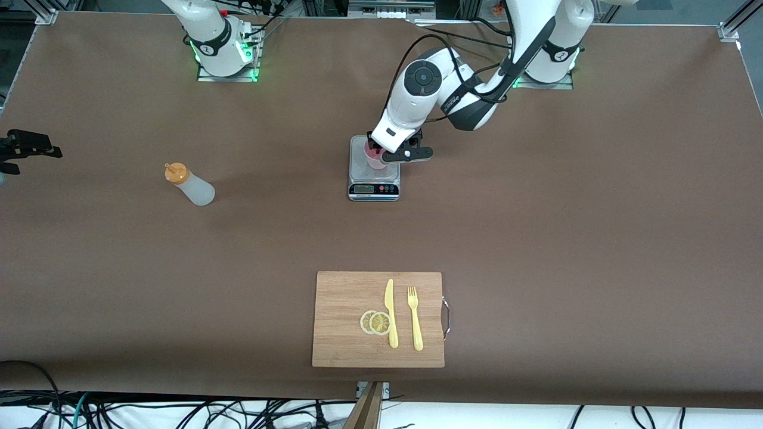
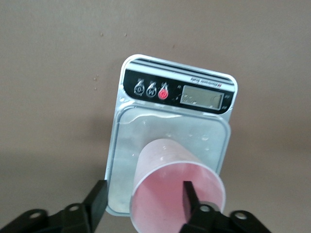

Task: Add sauce to pink cup with both arms
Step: 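Release the cup on the scale and raise the left gripper away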

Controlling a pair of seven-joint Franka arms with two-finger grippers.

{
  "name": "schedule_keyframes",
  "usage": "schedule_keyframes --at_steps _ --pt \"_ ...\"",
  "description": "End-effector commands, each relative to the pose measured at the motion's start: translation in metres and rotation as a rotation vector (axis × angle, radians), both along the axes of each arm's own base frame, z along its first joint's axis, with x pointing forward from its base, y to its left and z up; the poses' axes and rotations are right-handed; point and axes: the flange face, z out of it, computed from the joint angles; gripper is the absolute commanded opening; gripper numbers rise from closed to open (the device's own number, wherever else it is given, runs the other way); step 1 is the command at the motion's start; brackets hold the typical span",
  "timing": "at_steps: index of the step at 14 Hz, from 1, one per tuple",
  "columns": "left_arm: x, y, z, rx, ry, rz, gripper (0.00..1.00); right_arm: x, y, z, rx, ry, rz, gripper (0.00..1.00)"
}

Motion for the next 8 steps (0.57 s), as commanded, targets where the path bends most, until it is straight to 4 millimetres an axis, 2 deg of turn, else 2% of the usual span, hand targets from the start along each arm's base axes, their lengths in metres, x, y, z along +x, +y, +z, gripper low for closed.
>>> schedule_keyframes --at_steps 1,4,8 --pt "0.024 0.033 0.044 0.043 -0.043 0.039 1.0 -0.002 -0.019 -0.031 0.144 0.012 0.14 1.0" --pt "0.049 0.087 0.089 0.123 -0.03 0.11 1.0 -0.012 -0.037 -0.077 0.329 0.011 0.25 1.0" --pt "0.085 0.186 0.16 0.18 -0.081 -0.007 1.0 -0.03 -0.055 -0.147 0.627 -0.097 0.352 1.0"
